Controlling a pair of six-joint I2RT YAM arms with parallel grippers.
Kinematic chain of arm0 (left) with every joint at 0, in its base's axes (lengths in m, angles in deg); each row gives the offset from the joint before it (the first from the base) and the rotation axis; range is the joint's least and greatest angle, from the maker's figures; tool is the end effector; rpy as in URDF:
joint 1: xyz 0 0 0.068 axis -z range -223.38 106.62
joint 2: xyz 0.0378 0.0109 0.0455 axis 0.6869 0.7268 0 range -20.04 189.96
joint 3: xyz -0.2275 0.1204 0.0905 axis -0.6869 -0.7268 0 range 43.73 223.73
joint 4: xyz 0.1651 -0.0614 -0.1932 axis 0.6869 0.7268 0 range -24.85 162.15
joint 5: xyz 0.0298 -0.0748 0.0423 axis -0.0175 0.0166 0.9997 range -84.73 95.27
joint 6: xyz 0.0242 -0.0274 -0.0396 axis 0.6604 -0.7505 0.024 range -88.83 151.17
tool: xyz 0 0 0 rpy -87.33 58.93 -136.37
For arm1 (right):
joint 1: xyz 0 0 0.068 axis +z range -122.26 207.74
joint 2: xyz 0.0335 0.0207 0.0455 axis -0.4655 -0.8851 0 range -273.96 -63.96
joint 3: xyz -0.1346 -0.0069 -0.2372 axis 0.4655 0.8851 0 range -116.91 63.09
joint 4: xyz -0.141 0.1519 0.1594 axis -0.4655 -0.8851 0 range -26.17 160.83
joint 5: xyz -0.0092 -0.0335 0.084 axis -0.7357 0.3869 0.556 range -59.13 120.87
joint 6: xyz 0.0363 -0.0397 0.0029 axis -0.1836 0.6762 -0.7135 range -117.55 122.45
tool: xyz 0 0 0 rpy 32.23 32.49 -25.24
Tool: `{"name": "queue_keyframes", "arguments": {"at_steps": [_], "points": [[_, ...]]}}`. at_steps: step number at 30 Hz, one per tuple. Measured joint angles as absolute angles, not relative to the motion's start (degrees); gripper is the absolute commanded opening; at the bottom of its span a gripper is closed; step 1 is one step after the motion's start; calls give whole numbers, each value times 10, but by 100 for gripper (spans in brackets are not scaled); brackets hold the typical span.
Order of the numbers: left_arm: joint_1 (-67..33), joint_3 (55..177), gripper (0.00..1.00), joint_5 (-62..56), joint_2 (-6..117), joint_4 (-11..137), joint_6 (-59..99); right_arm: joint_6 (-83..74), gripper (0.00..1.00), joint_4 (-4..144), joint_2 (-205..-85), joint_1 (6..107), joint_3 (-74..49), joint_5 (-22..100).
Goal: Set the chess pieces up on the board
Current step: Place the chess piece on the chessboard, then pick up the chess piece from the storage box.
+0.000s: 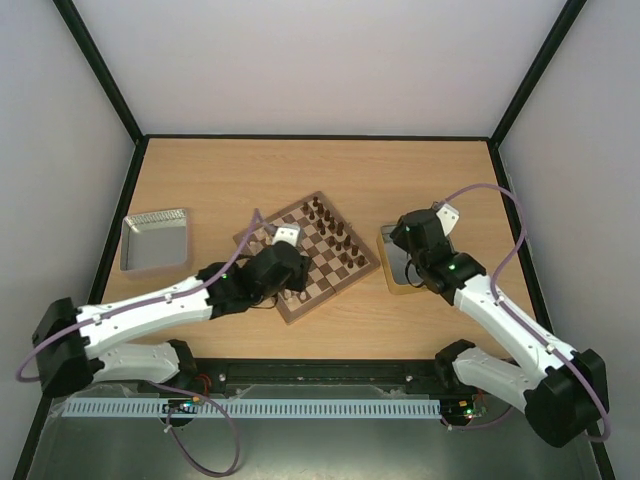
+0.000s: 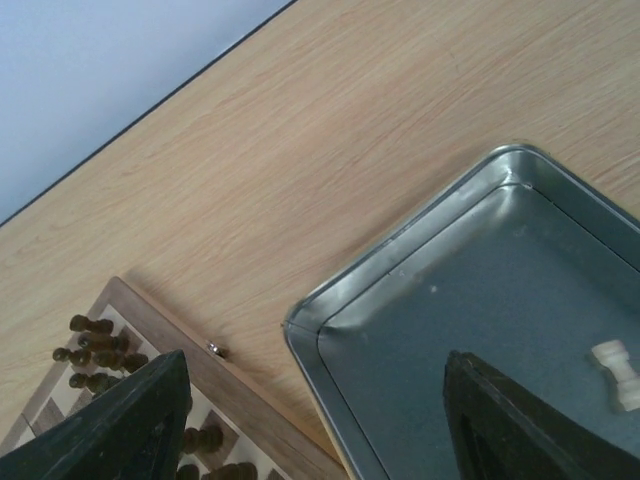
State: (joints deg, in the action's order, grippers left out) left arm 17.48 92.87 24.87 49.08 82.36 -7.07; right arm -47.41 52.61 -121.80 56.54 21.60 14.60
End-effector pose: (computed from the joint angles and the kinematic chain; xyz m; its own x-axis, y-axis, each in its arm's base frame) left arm 0.1382 -0.2234 0.2680 -0.6599 -0.0137 -0.7512 0.3620 0.8704 -0.3339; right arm 0.1981 0.0976 0.2643 -0.5195 0.5520 -0.6523 0.2123 0.8228 0.5272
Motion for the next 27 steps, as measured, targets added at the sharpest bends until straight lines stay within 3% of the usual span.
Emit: {"name": "queue_keyframes", "arguments": {"at_steps": [5,13,21,27], "points": [[126,923,41,251,436,839,-82,-471,68,493,-1207,557,229,151],[-2,941,46,200,407,843,-47,-468,59,459,-1219,481,256,168],[-111,1022,49,118,479,840,16,-456,58,396,-1320,382,214,211],[-147,1078,50,61,545,858,33,-455,50,328,-1408,353,140,245]]}}
